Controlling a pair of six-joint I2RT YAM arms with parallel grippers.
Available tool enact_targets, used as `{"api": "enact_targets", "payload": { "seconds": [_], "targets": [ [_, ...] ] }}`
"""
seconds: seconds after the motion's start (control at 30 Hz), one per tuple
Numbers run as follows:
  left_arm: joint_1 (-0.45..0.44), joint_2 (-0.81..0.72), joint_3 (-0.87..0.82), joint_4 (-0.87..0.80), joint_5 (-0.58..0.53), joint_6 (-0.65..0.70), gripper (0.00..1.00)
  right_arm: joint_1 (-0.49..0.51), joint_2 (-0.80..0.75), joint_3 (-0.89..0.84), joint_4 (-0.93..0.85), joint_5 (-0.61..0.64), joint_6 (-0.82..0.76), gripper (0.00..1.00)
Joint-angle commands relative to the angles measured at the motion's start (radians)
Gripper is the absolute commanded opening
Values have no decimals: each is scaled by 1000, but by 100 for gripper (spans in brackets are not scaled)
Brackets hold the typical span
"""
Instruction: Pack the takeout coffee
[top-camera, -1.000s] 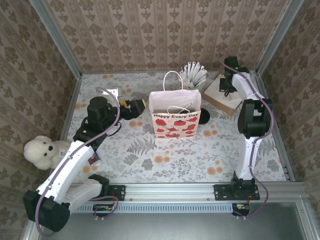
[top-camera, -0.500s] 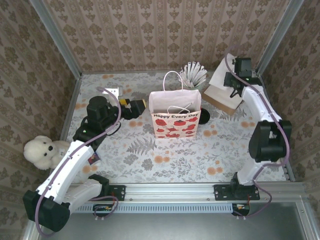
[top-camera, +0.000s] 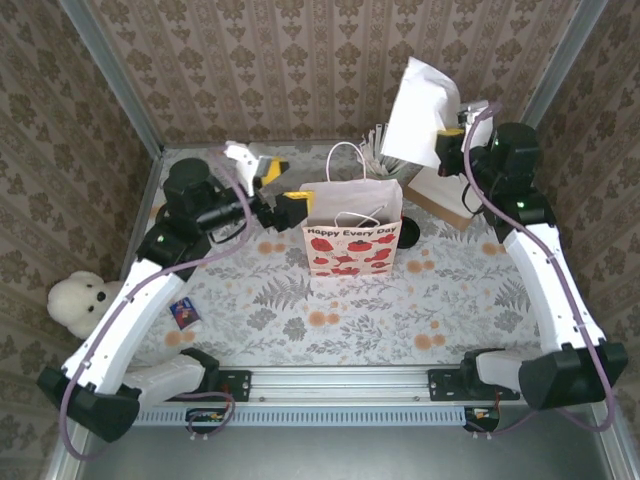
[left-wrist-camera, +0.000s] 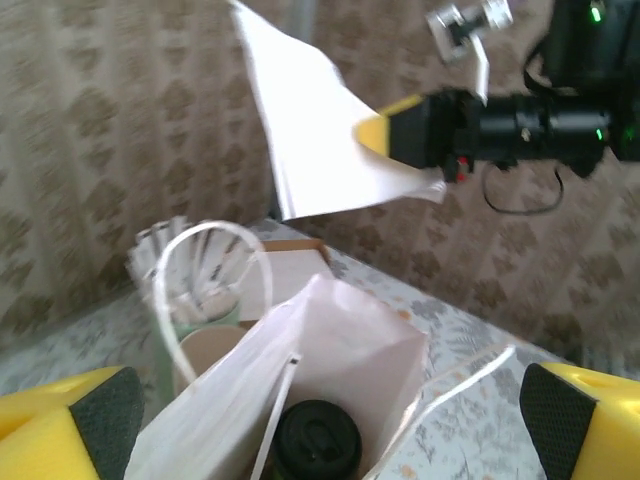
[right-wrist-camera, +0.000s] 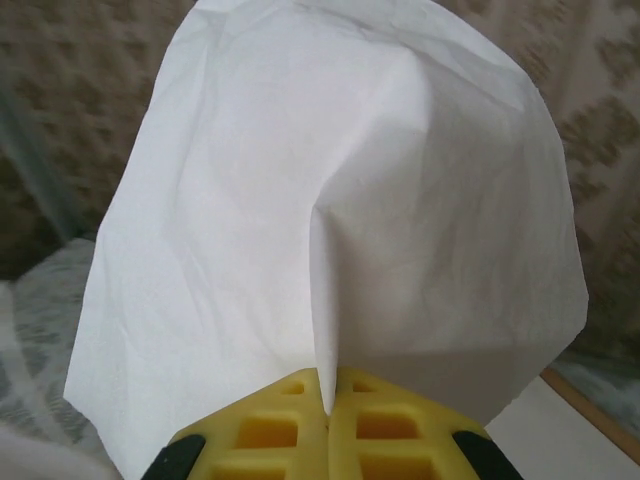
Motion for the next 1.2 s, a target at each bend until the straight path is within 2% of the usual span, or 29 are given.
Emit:
{"api": "enact_targets", "payload": {
  "seconds": [0.0, 0.07, 0.17, 0.27, 0.33, 0.4, 0.5, 0.6, 0.93, 1.07, 1.13, 1.17],
  "targets": [
    [-50, 79, 100, -78, 91, 202, 100, 78, -19, 47, -61, -115, -94, 0],
    [-73, 115, 150, -75, 99, 244, 100, 138, -18, 66, -102, -133, -162, 0],
    [-94, 137, 241, -158, 60, 372, 100, 218, -21, 69, -120, -138, -261, 0],
    [-87, 79, 222, -131, 9, 485, 100, 284, -7, 98, -173, -125, -350, 0],
    [-83, 30, 185, -119, 58, 584, 100, 322, 12, 136, -230, -110, -407, 0],
    [-89, 22, 211, -207, 97, 722, 100, 351, 27, 162, -264, -109, -458, 0],
    [-96, 51, 265, -287, 36, 845, 100, 378, 41, 179, -275, -128, -524, 0],
    [-96, 99, 331, -348, 4, 949, 100, 397, 53, 194, -275, -143, -583, 0],
    [-96, 372, 717, -778, 5, 1214, 97, 431, 83, 272, -344, -253, -683, 0],
    [-91, 444, 797, -867, -68, 1262, 88, 430, 66, 275, -345, -299, -695, 0],
    [-72, 459, 813, -888, -79, 1268, 74, 425, 58, 273, -345, -289, -710, 0],
    [-51, 458, 814, -890, -65, 1260, 64, 418, 53, 277, -379, -286, -716, 0]
  ]
}}
